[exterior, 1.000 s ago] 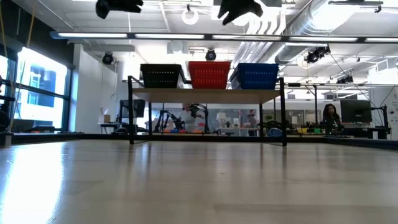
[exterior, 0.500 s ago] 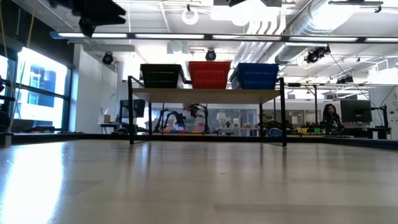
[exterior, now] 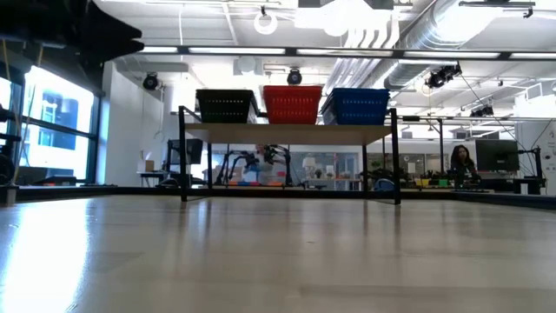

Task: Stack baskets on shelf by color
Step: Return to Home Position

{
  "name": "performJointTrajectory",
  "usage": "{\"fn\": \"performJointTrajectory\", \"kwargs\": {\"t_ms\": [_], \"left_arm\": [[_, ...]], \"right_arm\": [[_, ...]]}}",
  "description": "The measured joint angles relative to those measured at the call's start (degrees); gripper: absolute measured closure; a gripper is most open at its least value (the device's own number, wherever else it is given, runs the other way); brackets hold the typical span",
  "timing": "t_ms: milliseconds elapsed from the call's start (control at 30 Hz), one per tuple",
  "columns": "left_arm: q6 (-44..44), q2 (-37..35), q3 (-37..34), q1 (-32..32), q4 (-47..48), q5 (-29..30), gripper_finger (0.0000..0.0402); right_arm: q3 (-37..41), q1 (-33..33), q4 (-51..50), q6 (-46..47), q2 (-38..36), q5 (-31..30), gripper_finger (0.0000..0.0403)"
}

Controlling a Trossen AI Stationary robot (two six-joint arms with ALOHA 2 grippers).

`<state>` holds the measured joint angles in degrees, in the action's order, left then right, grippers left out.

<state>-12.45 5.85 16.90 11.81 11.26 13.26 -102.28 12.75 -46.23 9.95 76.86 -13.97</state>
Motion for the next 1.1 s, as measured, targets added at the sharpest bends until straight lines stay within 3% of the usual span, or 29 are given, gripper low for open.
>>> {"fn": "performJointTrajectory", "kwargs": {"t_ms": [200, 533, 867, 967, 1100], "left_arm": [[-1.14, -4.92, -7.46, 0.02, -8.59, -1.68, 0.0282], [-7.13, -5.62, -16.16, 0.02, -14.65, -4.05, 0.0282], [-6.38, -3.98, -16.26, 0.15, -13.07, -5.16, 0.0282], [-5.27, -3.98, -16.26, 0.15, -13.11, -5.14, 0.0282], [-3.43, -3.98, -16.26, 0.15, -13.11, -5.12, 0.0282]], "right_arm": [[0.0, -0.97, 1.26, -2.4, -3.05, 0.62, 0.0289], [0.02, -1.62, -10.59, -2.89, -7.64, -3.64, 0.0289], [0.32, -2.46, -19.24, -3.9, -18.73, -2.27, 0.0289], [5.69, -4.3, -17.45, -3.78, -24.96, -2.07, 0.0289], [18.75, -5.77, -10.53, -2.0, -35.43, -4.0, 0.0289]]}}
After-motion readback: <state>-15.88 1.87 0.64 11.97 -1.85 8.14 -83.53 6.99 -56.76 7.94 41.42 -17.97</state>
